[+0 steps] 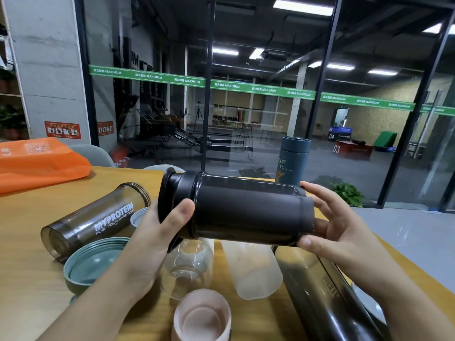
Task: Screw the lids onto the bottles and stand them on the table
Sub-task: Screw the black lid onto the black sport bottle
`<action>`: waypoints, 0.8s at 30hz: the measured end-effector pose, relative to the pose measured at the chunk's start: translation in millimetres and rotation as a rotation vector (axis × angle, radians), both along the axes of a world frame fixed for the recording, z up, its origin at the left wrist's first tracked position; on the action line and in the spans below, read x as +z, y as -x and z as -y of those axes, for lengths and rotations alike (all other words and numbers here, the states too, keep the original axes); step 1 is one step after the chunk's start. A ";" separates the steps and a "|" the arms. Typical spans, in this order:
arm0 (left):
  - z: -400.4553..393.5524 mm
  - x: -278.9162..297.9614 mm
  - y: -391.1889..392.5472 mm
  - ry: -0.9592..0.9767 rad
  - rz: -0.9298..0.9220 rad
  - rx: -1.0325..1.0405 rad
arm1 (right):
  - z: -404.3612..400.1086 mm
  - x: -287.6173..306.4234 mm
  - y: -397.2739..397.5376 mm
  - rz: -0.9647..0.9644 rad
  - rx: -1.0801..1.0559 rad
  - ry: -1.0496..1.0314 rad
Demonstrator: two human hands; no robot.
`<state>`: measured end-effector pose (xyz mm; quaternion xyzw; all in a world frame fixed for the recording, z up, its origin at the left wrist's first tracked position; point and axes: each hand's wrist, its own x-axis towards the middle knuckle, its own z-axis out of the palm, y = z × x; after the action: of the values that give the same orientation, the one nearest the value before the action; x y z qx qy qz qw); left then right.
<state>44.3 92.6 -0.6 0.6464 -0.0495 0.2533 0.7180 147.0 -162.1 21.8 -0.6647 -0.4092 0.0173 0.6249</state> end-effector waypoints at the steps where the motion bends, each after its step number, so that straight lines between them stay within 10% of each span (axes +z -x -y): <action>1: 0.0 0.0 0.0 -0.001 -0.004 0.000 | -0.1 0.2 0.8 0.003 -0.014 -0.009; 24: -4.0 -3.8 0.8 -0.151 0.003 -0.064 | -0.4 5.4 7.7 0.029 -0.224 0.214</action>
<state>43.5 96.7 -4.4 0.6965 -0.0900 0.2267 0.6748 139.3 -161.7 27.2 -0.7692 -0.3373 -0.0189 0.5424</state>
